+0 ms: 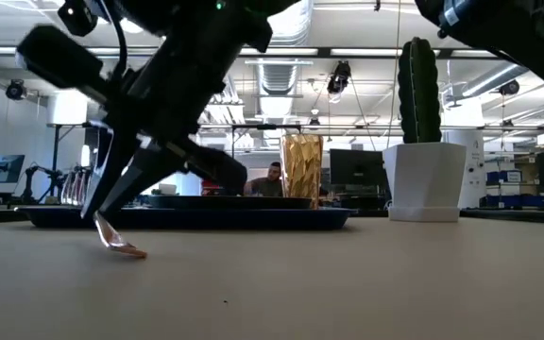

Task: Pick and place plate/cup/fork/spoon on tray
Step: Move the orange fork on the table, then adjust the orange spoon on the blue tray

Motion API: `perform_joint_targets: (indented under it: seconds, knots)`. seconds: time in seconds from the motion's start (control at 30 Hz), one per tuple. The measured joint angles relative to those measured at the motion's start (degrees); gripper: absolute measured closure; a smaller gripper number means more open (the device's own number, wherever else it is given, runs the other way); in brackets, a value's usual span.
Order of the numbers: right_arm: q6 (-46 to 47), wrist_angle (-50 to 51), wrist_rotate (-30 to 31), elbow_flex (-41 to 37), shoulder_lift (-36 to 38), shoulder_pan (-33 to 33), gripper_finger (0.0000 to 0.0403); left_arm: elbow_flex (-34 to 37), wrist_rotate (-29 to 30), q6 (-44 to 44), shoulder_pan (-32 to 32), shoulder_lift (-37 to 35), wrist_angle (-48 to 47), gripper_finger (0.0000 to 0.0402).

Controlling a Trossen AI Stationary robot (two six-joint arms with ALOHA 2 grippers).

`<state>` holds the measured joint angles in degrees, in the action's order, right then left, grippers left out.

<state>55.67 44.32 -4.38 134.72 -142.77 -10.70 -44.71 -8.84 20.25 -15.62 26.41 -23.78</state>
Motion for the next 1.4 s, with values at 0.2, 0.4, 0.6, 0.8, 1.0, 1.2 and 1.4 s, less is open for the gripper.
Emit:
perform_joint_targets:
  seconds: [0.2, 0.4, 0.6, 0.8, 1.0, 1.2, 1.4]
  knots:
    - [-0.6, -0.5, 0.0, 0.0, -1.3, 0.9, 0.0392, 0.0, -0.1, 0.0, 0.0, 0.0, -0.1, 0.0327]
    - [-0.8, -1.4, -0.1, 0.0, -1.3, 0.7, 0.0388, 0.0, -0.1, 0.1, 0.0, 0.0, -1.3, 0.0327]
    - [-0.8, -1.8, -0.1, 0.0, -1.3, 0.7, 0.0367, 0.0, -0.2, 0.0, 0.0, 0.0, -1.3, 0.0327]
    - [-0.7, -1.8, -0.1, 0.0, -1.2, 0.7, 0.0348, 0.0, -0.2, 0.0, 0.0, -0.3, -1.3, 0.0327]
    - [-1.4, -1.5, -0.5, 0.0, 2.1, 0.8, 0.0326, -0.1, -0.5, -0.6, 0.0, -1.6, -2.0, 0.0327]
    - [-7.7, -1.5, 0.2, 0.1, 10.1, 0.9, 0.0313, -0.2, -4.8, -1.4, 0.0, -4.7, -8.0, 0.0327]
    - [-13.9, -1.0, 2.8, 0.1, 18.7, 0.9, 0.0315, 0.0, -9.6, 0.3, 0.0, -6.4, -18.3, 0.0327]
